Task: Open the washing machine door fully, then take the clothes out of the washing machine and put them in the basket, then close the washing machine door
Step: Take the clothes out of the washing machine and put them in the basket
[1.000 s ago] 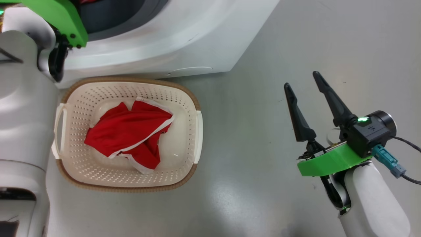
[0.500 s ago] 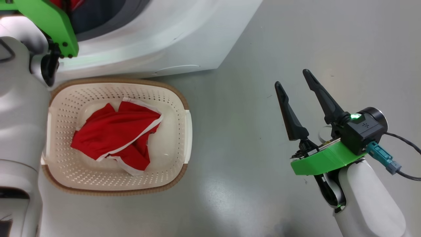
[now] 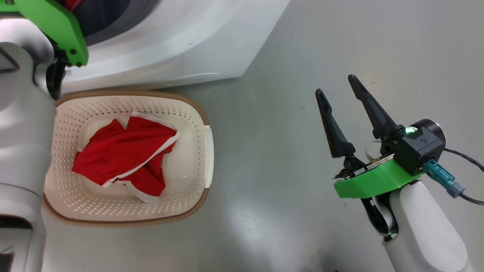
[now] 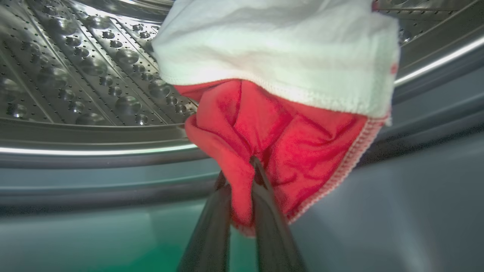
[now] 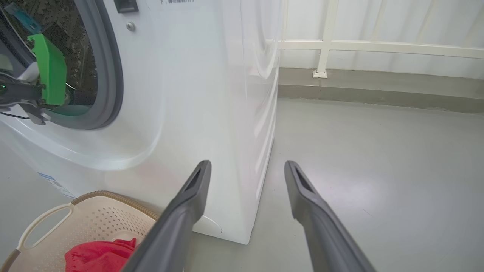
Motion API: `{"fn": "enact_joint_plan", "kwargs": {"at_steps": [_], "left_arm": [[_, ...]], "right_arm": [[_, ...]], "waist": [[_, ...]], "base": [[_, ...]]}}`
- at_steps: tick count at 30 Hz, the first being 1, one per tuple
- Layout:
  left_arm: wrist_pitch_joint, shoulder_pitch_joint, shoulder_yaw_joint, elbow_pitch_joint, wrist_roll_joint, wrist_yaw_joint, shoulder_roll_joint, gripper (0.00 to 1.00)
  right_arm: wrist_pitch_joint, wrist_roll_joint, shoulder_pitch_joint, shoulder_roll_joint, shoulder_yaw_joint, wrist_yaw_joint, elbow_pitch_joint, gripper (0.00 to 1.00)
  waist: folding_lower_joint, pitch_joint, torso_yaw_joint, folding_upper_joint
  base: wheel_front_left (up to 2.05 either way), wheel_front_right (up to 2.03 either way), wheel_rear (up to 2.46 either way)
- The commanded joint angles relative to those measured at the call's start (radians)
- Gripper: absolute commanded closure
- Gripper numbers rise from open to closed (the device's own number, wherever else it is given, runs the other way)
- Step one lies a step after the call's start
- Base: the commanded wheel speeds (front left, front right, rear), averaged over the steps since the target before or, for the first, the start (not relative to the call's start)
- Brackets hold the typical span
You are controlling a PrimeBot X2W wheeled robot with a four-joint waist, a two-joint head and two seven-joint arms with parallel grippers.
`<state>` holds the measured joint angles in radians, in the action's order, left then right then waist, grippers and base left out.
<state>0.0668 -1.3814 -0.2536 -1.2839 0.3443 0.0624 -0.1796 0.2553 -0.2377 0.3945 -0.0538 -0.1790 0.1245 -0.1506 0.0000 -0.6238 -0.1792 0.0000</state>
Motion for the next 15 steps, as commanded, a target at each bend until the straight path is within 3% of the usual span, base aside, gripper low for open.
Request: {"fn": "enact_joint_plan", "kwargs": {"at_steps": [1, 15], "left_arm": [[-0.021, -0.016, 0.002, 0.026, -0.003, 0.005, -0.044, 1.0], [-0.303, 0.036, -0.051, 0.078, -0.046, -0.01, -0.047, 1.0]], "right_arm": [[0.006, -0.004, -0.005, 0.004, -0.022, 0.006, 0.025, 0.0], [0.006, 0.016, -0.019, 0.004, 0.0, 0.006, 0.021, 0.0]], "waist": [[0.0, -0.001, 0.001, 0.0], [0.0, 0.029, 0.052, 0.0]], "base": [[0.0, 0.0, 0.0], [0.0, 0.0, 0.0]]}}
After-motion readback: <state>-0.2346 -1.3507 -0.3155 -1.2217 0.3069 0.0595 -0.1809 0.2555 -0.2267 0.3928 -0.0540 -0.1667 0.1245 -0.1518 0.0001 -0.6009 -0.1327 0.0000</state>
